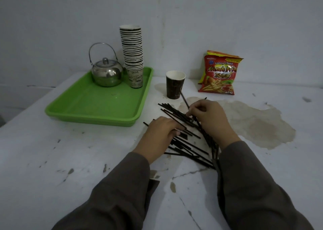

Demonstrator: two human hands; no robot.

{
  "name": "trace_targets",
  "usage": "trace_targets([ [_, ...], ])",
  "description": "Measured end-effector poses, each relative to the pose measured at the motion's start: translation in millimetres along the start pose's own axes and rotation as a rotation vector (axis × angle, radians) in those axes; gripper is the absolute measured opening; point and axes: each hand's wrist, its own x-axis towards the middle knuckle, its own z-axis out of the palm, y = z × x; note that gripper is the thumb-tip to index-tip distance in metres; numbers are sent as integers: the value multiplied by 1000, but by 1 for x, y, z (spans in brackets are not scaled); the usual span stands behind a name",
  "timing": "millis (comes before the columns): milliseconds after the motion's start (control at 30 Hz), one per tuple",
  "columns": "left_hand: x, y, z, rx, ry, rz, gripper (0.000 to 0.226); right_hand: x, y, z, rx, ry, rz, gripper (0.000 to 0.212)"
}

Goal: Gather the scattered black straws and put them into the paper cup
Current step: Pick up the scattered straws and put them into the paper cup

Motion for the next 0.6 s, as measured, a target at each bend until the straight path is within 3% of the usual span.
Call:
trace_targets([
  [100,0,-1,1,40,-136,53,23,-1,-4,-9,201,99,-6,12],
  [200,3,0,3,117,-160,79,23,-5,-6,-14,305,161,-58,12],
  [500,18,5,6,222,-207,93,27,-11,15,-9,183,70,-40,20],
  [600,22,5,6,269,-237,104,21,-10,24,-8,121,-10,11,10],
])
